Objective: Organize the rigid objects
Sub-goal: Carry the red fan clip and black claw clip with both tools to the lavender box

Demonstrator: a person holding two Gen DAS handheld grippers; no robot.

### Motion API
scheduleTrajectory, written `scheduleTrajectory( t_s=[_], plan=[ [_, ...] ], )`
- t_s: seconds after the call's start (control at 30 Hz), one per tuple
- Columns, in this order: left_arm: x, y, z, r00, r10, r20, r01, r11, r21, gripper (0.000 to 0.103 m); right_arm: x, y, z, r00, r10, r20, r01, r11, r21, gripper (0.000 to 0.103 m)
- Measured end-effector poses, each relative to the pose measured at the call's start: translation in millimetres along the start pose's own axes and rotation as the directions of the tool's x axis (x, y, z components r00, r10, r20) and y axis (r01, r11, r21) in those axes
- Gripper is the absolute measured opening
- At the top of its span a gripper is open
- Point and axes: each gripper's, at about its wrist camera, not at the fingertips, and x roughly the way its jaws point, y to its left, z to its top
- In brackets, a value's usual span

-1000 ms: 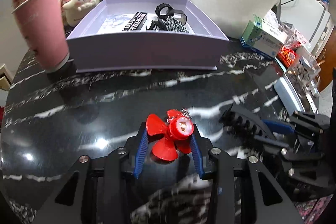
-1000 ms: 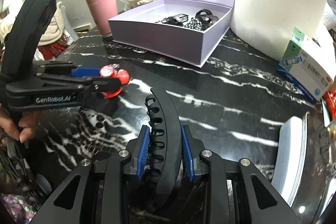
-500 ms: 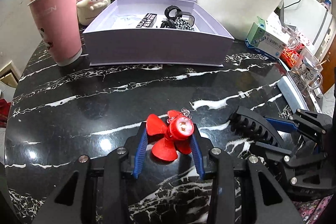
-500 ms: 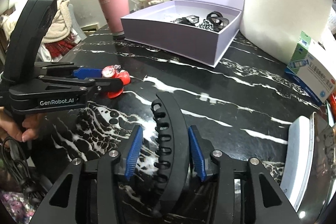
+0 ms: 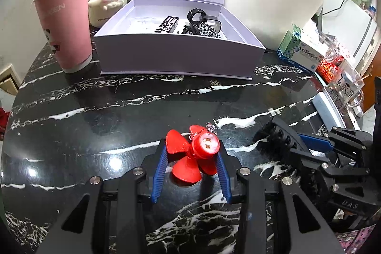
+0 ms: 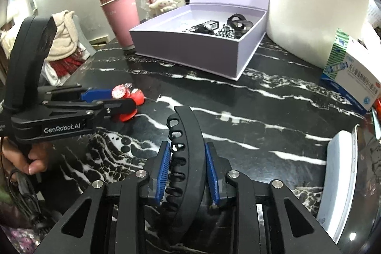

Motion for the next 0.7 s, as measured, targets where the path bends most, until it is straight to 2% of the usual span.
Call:
scheduleTrajectory(
  t_s=[0.5,0.7],
  plan=[
    [-22,-3,9,0.998,0.057,0.035,-0.057,0.998,0.016,0.038,-13,4,18,1.000,0.004,0.022,-0.003,0.999,-0.046,0.029],
    [-34,-4,17,0.993,0.102,0.058,-0.104,0.994,0.027,0.038,-30,11,28,0.998,-0.008,0.064,0.015,0.993,-0.118,0.029]
  ],
)
